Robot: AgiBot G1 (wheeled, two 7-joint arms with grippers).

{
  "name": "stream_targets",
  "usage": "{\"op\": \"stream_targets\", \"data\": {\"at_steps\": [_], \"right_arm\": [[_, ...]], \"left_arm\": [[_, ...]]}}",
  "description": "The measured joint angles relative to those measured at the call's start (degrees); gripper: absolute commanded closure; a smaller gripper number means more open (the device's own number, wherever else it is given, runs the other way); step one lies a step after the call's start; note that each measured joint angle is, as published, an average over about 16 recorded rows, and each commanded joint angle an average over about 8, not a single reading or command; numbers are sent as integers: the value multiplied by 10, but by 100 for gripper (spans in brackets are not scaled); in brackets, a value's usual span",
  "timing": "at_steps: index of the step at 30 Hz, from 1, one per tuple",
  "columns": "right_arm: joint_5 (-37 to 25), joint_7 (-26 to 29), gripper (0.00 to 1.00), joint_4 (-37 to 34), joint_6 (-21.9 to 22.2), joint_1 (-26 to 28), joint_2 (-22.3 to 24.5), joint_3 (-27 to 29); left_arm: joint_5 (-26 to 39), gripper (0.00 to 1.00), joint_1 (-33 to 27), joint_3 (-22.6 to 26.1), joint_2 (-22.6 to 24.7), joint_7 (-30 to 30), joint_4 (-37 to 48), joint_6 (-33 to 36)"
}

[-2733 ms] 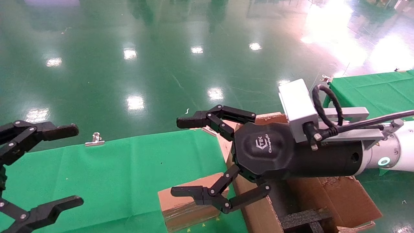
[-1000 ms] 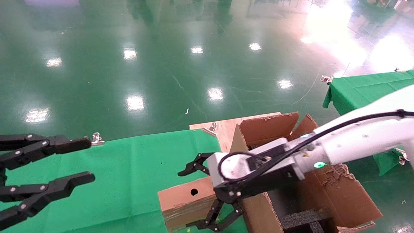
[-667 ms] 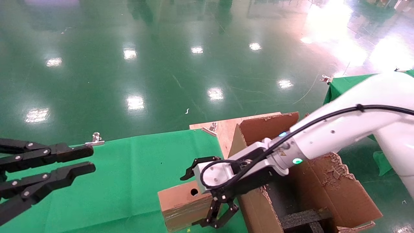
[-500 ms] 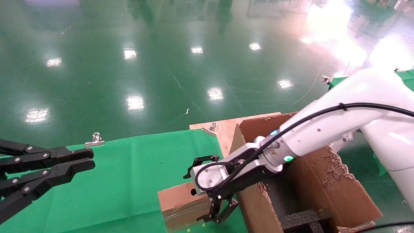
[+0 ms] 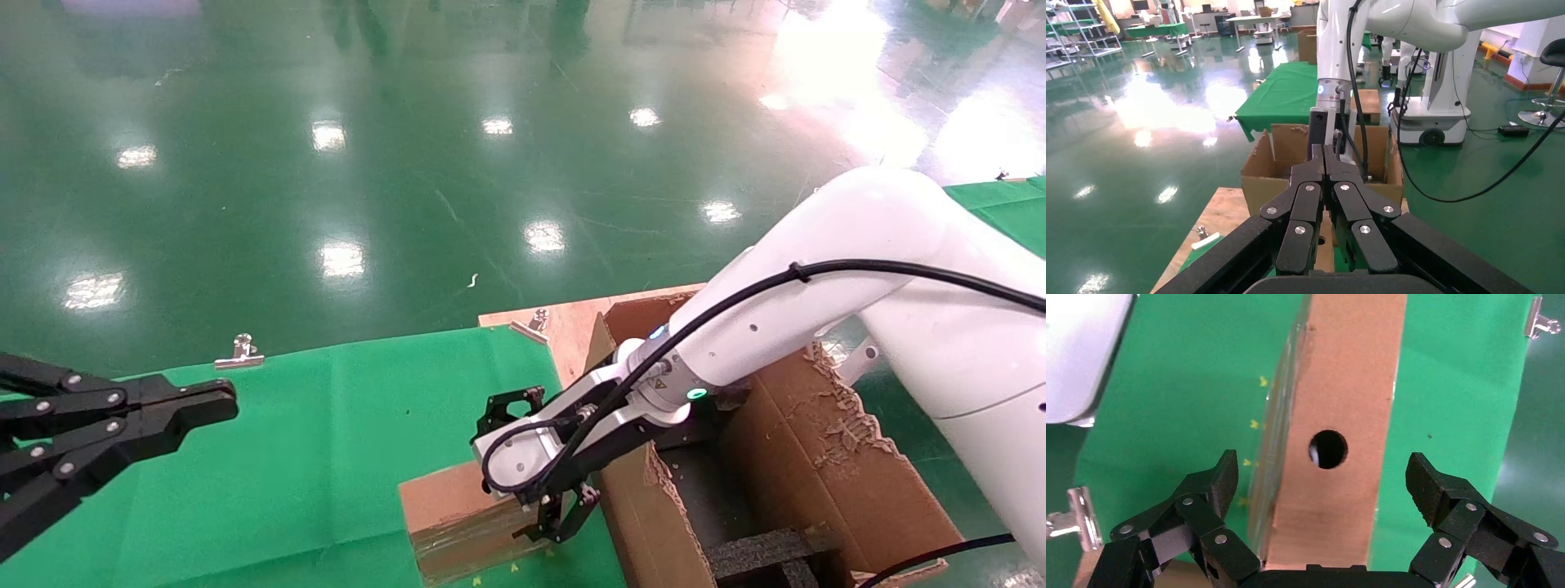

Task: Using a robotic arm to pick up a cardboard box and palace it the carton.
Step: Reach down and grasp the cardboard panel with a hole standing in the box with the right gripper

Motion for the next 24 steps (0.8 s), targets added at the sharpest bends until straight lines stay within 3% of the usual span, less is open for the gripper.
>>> {"op": "stream_targets", "data": {"at_steps": [2, 24], "right_arm": [[-2, -2, 100, -1, 1, 0, -1, -1], [1, -1, 100, -1, 1, -1, 0, 0]], "left_arm": [[0, 0, 0, 0, 0, 0, 0, 0], [0, 0, 0, 0, 0, 0, 0, 0]]}}
